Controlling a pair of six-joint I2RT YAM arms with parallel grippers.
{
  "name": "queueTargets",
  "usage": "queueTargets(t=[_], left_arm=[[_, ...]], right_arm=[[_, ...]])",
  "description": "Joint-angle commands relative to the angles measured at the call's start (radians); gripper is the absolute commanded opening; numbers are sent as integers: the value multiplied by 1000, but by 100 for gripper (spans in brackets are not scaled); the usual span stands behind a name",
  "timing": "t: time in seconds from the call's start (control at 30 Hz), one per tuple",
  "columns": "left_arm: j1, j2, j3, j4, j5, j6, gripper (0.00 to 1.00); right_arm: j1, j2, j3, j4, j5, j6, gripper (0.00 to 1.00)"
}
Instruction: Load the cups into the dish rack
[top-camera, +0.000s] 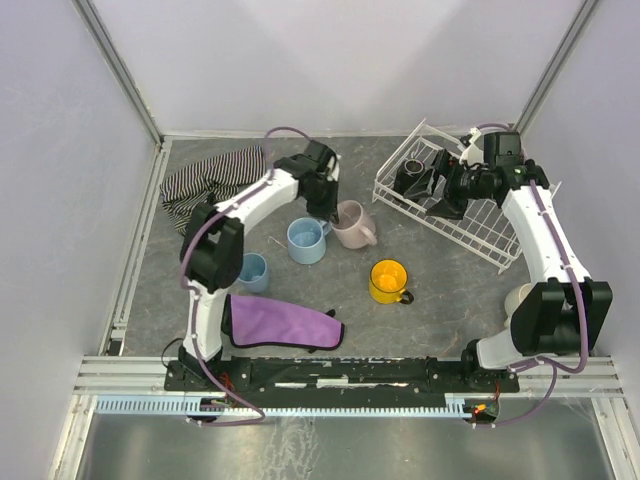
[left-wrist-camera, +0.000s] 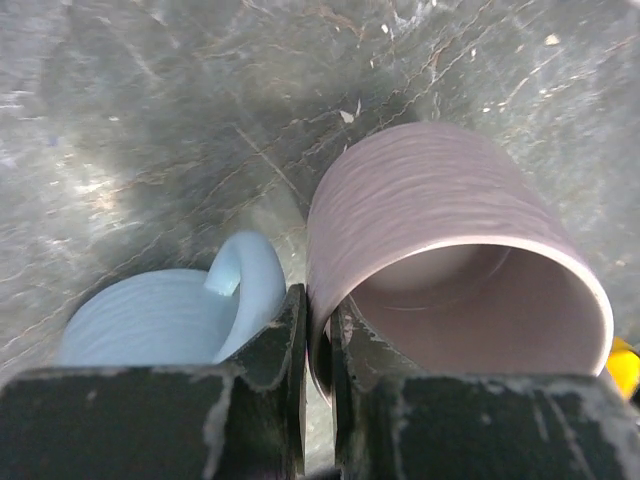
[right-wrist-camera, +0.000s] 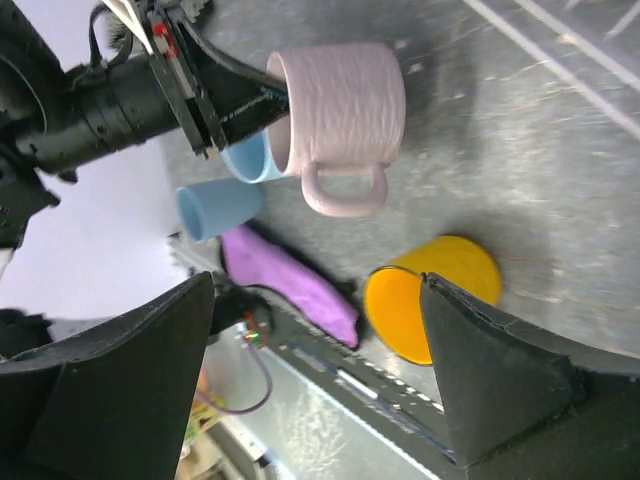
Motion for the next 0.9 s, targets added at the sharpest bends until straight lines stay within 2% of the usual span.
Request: queueTargets(t=[0.0, 0.17, 0.23, 0.4, 0.57, 0.63, 0.77, 0.87], left_arm=[[81, -223, -57, 276, 254, -73, 3], [111, -362, -206, 517, 294, -129, 3], [112, -418, -265, 616, 277, -138, 3], [112, -520, -397, 843, 283, -161, 3], [103, -584, -488, 1018, 273, -179, 3], [95, -598, -508, 1052, 259, -166, 3], [87, -624, -553, 1149, 244, -185, 3], [82, -616, -552, 1171, 245, -200, 3]], right_arm=[[3, -55, -91, 252, -258, 188, 90], [39, -85, -205, 431, -351, 401, 88], [60, -102, -259, 566, -388, 534, 88], [114, -118, -415, 1051, -426, 948, 87], [180, -67, -496, 1479, -381, 1290, 83], [202, -46, -510, 1586, -360, 1369, 82], [240, -12, -522, 1683, -330, 1433, 77], [278, 18, -523, 1759, -313, 1478, 68]])
